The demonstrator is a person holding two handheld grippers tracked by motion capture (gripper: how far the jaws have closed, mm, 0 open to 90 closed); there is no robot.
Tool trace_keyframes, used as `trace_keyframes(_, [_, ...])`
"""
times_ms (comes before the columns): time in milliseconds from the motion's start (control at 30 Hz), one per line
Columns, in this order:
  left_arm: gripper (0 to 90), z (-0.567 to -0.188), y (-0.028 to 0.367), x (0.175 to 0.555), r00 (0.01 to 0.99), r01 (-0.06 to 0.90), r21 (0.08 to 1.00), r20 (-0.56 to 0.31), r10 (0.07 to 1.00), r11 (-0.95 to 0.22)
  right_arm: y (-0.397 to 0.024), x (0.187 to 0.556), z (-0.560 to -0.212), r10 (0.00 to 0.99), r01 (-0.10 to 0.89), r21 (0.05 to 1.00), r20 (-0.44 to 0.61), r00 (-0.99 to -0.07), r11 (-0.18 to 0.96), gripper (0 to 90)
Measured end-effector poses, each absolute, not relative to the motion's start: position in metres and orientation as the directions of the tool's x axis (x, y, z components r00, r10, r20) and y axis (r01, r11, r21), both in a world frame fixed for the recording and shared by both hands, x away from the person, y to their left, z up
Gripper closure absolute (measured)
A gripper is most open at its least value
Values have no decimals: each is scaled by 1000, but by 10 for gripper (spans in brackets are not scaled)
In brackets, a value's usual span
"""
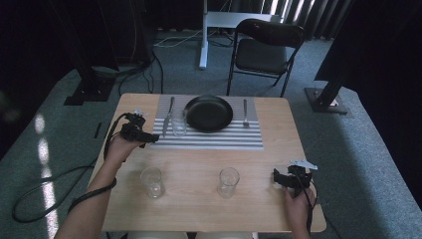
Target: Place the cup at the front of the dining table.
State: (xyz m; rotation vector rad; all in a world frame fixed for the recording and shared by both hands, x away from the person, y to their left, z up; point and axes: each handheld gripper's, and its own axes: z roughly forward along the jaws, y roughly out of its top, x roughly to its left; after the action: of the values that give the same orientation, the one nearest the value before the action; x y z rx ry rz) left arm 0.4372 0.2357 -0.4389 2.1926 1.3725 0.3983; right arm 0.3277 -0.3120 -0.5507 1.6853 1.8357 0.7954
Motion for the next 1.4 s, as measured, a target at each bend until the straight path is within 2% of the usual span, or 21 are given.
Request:
trace_keyframes(833, [194, -461, 276, 401, 378, 774, 560, -35, 925, -295, -312, 328, -551, 996, 691, 721, 13, -91, 53, 117])
trace_keyframes(1400, [194, -481, 288, 370, 341, 776, 580, -55, 938, -248, -312, 328, -551, 996, 691, 721, 13, -91, 53, 117])
